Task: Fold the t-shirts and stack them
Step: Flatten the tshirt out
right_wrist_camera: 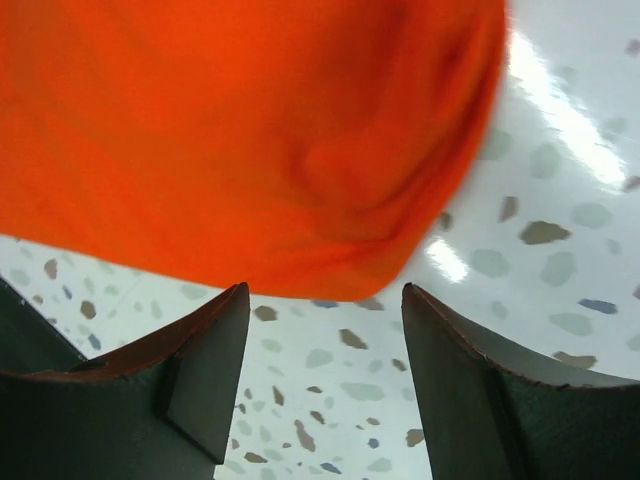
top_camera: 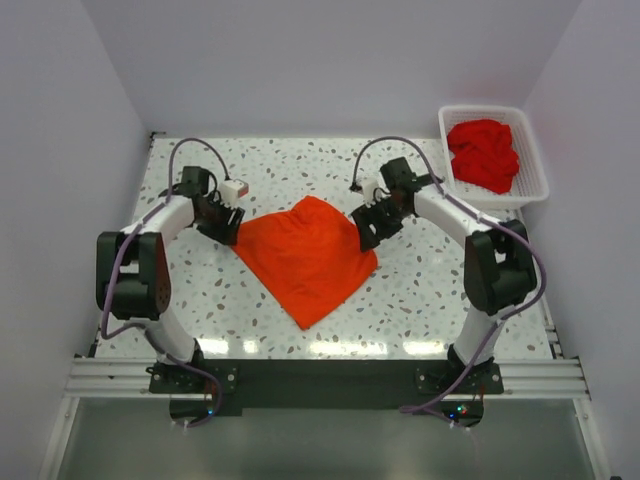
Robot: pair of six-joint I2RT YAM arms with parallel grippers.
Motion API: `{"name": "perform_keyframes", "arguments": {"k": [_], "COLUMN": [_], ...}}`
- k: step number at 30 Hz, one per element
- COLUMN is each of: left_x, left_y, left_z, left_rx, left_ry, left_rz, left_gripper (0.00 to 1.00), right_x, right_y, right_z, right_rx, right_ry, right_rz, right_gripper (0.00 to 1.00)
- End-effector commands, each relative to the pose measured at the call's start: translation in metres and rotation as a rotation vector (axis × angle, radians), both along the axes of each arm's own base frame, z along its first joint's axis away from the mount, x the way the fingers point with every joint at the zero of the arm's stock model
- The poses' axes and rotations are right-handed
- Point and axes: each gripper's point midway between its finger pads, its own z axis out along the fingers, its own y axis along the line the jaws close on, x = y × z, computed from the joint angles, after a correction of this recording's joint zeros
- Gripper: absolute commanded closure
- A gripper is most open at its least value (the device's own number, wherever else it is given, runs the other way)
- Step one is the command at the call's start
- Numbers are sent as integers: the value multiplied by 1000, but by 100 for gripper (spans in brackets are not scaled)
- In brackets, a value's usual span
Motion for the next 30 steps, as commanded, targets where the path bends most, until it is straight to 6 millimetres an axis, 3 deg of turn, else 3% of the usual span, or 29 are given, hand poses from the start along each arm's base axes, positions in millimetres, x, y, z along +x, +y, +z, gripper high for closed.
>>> {"name": "perform_keyframes", "arguments": {"k": [1, 6, 9, 14, 16, 22, 30], "left_x": [38, 50, 51, 40, 31, 16, 9], "left_y": [9, 8, 9, 2, -3, -10, -18], "left_z": [8, -3, -11, -24, -30, -44, -37], "left_rx": [58, 49, 55, 16, -13, -52, -134], "left_ry": [-91, -69, -51, 12, 50, 139, 181], "left_rz": [46, 69, 77, 75, 72, 76, 99], "left_gripper": [40, 42, 45, 50, 57, 72, 80], "right_x": [-31, -52, -64, -100, -118, -164, -167], "right_y": [25, 18, 30, 77, 97, 125, 149], "right_z": [17, -9, -3, 7, 7, -14, -48], "right_rx": [-12, -100, -80, -32, -9, 11, -30], "right_ry": [-81, -81, -127, -213, -228, -237, -340], "right_rz": [179, 204, 274, 472, 548, 723, 769], "right_gripper": [34, 34, 36, 38, 38, 33, 29]}}
